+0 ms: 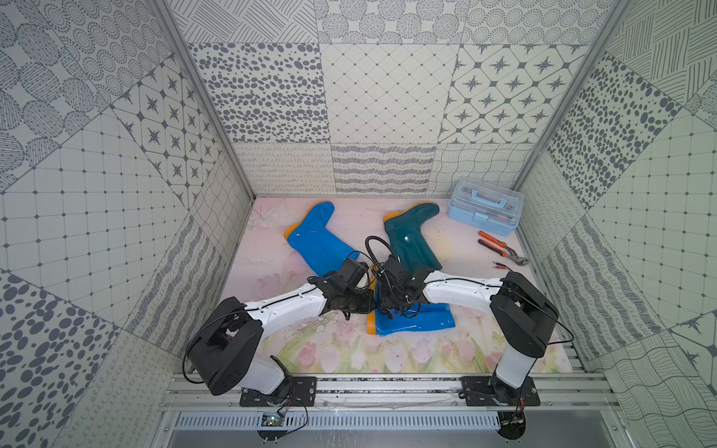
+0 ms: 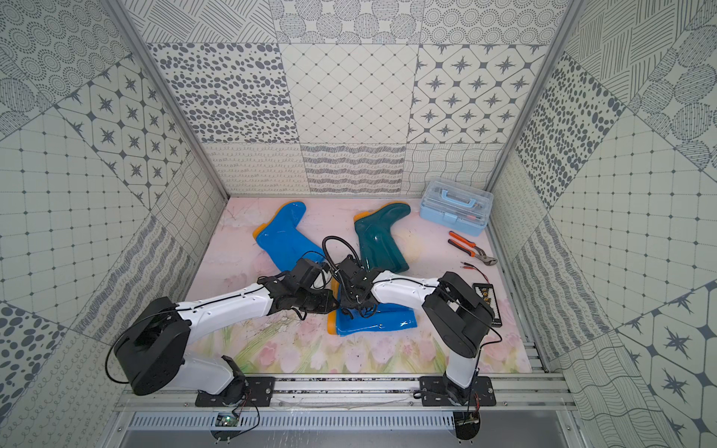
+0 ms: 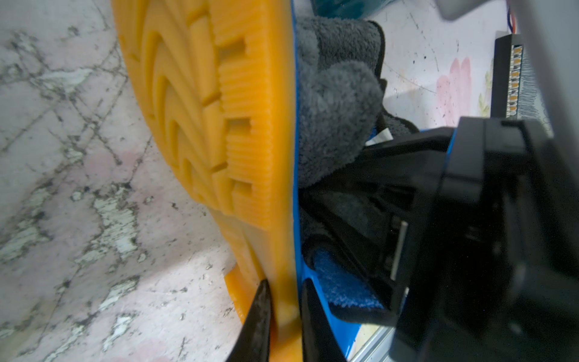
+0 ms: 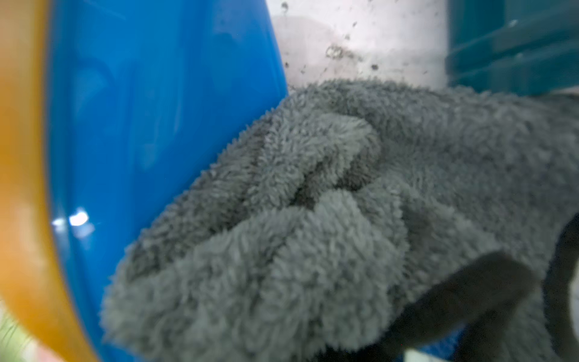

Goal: Wipe the rubber boots with a cloth
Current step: Wipe the dirt off the rubber boot.

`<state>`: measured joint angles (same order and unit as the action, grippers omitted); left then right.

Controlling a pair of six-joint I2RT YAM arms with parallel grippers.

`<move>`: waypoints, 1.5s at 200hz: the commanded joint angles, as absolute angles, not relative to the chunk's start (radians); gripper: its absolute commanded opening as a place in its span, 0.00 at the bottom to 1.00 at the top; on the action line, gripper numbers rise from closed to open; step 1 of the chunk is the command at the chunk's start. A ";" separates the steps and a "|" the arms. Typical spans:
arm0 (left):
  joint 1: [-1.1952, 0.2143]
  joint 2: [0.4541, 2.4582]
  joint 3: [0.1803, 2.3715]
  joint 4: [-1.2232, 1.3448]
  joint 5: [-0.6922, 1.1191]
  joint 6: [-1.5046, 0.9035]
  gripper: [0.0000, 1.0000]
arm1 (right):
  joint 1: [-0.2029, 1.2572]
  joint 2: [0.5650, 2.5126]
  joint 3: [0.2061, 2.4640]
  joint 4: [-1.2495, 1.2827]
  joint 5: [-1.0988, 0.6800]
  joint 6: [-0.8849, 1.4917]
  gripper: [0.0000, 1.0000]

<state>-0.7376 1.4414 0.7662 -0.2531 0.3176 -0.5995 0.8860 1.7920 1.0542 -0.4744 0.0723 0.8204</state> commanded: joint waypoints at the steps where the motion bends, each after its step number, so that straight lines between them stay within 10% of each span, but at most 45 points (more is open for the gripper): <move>1: -0.738 1.432 0.750 -0.514 0.315 -0.564 0.00 | 0.821 1.864 0.840 -0.756 0.254 0.777 0.00; 141: -0.659 1.292 0.808 -0.736 0.269 -0.414 0.00 | 0.875 1.446 0.784 -0.623 0.107 0.838 0.00; 170: -0.660 1.255 0.800 -0.694 0.330 -0.453 0.41 | 0.913 1.393 0.818 -0.486 0.063 0.864 0.00; 213: -0.661 1.246 0.710 -0.582 0.364 -0.532 0.49 | 0.950 1.445 0.956 -0.450 0.039 0.820 0.00; 258: -0.664 1.310 0.641 -0.481 0.331 -0.586 0.43 | 0.991 1.685 0.981 -0.231 -0.212 0.873 0.00; 286: -0.669 1.355 0.635 -0.456 0.322 -0.600 0.02 | 1.002 1.857 0.979 -0.082 -0.359 0.954 0.00; 300: -0.671 1.361 0.637 -0.458 0.304 -0.603 0.00 | 1.011 1.950 1.077 -0.281 -0.327 0.884 0.00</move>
